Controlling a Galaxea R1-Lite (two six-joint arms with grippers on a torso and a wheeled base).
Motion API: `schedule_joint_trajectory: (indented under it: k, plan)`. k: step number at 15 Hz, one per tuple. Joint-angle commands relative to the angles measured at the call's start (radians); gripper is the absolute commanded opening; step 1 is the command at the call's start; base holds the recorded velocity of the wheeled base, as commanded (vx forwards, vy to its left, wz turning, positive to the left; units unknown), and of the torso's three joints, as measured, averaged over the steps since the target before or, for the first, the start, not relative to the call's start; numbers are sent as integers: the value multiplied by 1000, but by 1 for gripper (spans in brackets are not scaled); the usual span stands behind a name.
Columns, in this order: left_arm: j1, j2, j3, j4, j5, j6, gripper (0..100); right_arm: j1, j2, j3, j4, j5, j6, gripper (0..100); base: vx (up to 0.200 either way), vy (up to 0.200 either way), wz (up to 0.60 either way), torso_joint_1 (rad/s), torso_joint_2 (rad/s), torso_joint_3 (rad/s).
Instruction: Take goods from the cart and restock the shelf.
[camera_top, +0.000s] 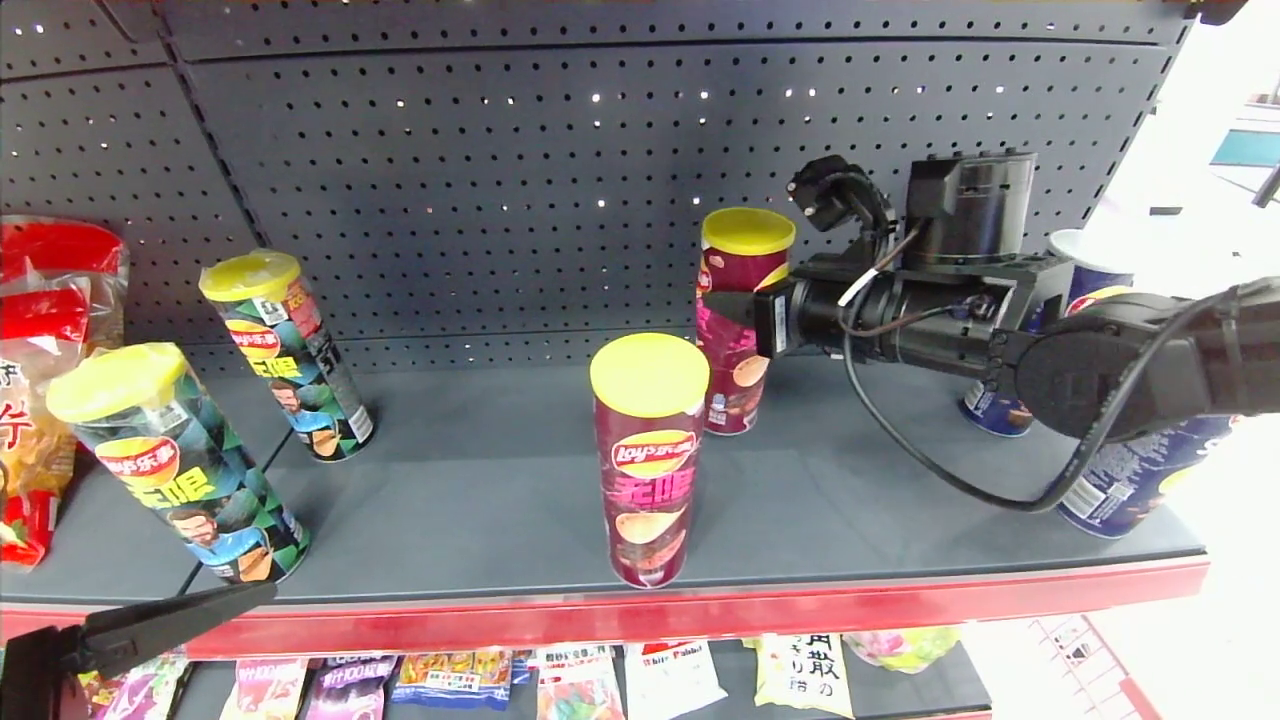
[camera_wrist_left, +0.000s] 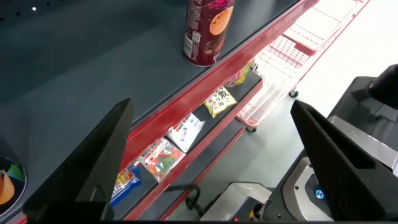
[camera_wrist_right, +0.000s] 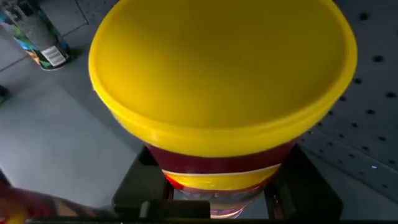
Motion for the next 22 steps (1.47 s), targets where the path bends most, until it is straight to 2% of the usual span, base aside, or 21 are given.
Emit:
schedule_joint_trajectory:
  k: [1,6,13,14,19,22]
  plan:
    - [0,10,0,0,1,0,100,3,39,-18,1,1,0,0,0,0,0,0,0,0]
    - [0,24,-4,0,1,0,100,39,99,-69,-7,1,1,0,0,0,0,0,0,0]
    - [0,27,2,0,1,0,100,40,134,-86,-38,1,18,0,0,0,0,0,0,0]
    - [0,29,2,0,1,0,100,40,134,-84,-38,1,18,100,0,0,0,0,0,0]
    - [0,32,2,0,-1,0,100,42,111,-75,-38,-5,21,100,0,0,0,0,0,0]
    - [0,46,-4,-2,1,0,100,39,44,8,-38,-42,26,100,0,0,0,0,0,0]
